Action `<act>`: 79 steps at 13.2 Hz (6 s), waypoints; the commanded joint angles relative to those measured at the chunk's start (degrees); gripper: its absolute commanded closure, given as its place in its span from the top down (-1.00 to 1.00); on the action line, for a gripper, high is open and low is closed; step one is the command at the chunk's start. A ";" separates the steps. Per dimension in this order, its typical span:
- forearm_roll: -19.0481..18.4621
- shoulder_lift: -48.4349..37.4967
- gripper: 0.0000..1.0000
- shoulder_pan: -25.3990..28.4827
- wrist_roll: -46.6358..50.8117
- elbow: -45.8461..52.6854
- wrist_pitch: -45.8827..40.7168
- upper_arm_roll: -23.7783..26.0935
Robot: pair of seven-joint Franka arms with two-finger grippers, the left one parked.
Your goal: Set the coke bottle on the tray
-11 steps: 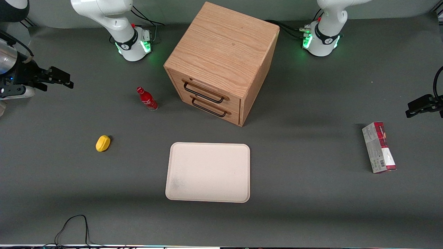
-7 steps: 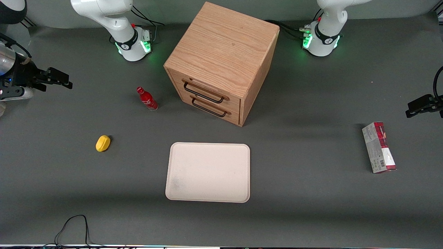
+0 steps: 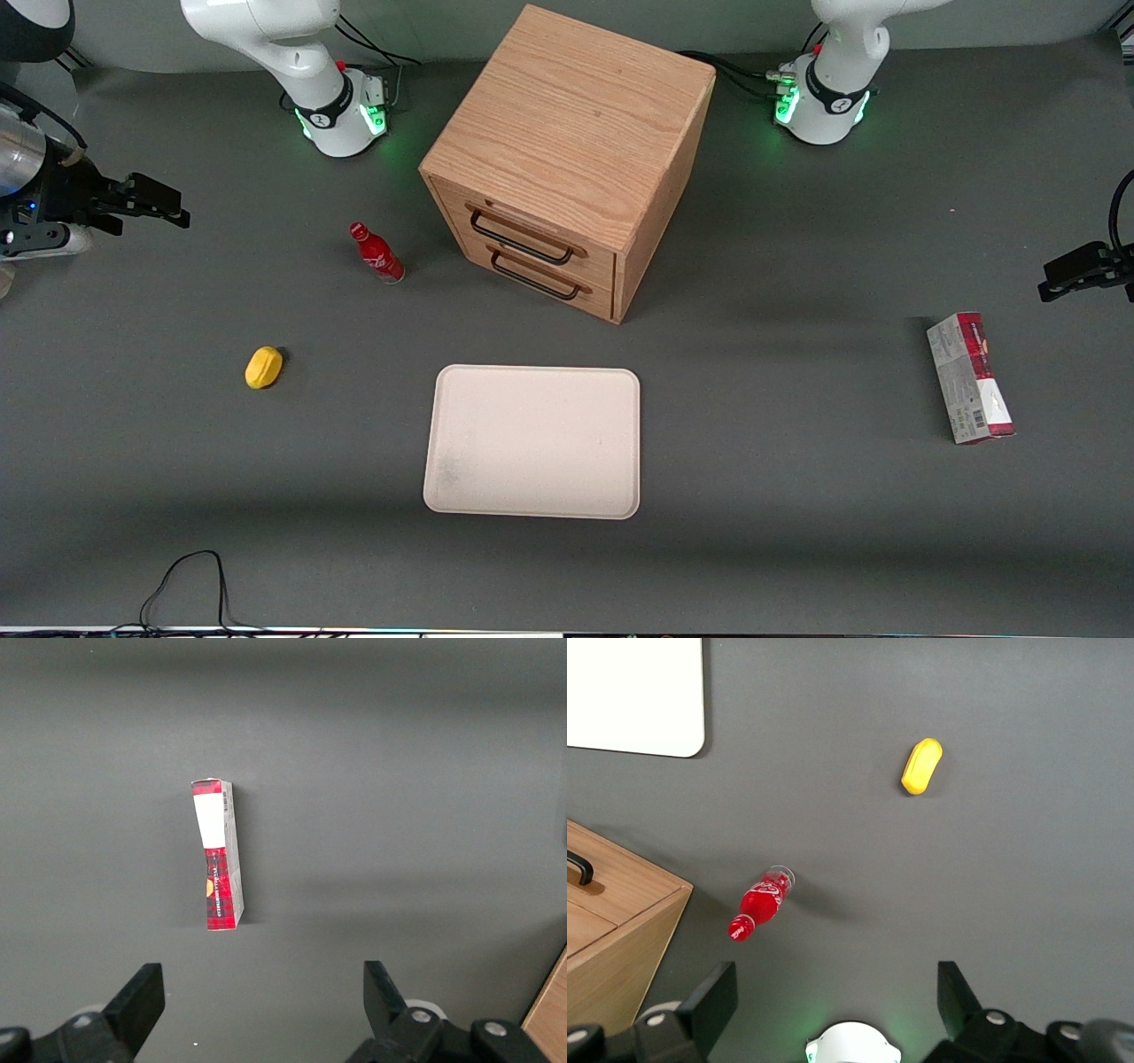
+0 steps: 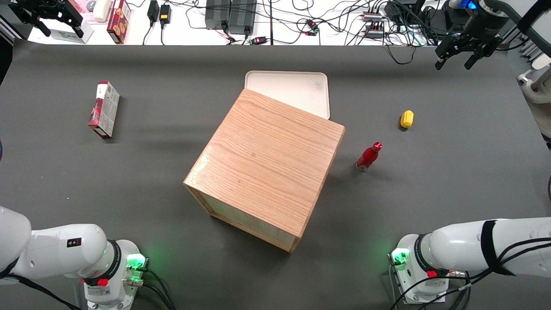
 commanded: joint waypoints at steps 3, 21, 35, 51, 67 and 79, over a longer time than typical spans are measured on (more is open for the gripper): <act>0.75 0.75 1.00 1.00 7.00 4.35 -7.00 4.60; 4.09 -7.83 1.00 1.08 22.41 -13.96 2.62 17.90; 3.91 -7.69 1.00 4.95 20.91 -43.80 38.77 17.46; 3.91 -6.19 -0.40 5.13 21.53 -47.15 44.22 17.46; 3.91 -6.89 -1.00 5.57 20.92 -35.75 28.44 15.89; 3.56 18.05 -1.00 3.73 21.00 25.41 -13.67 8.06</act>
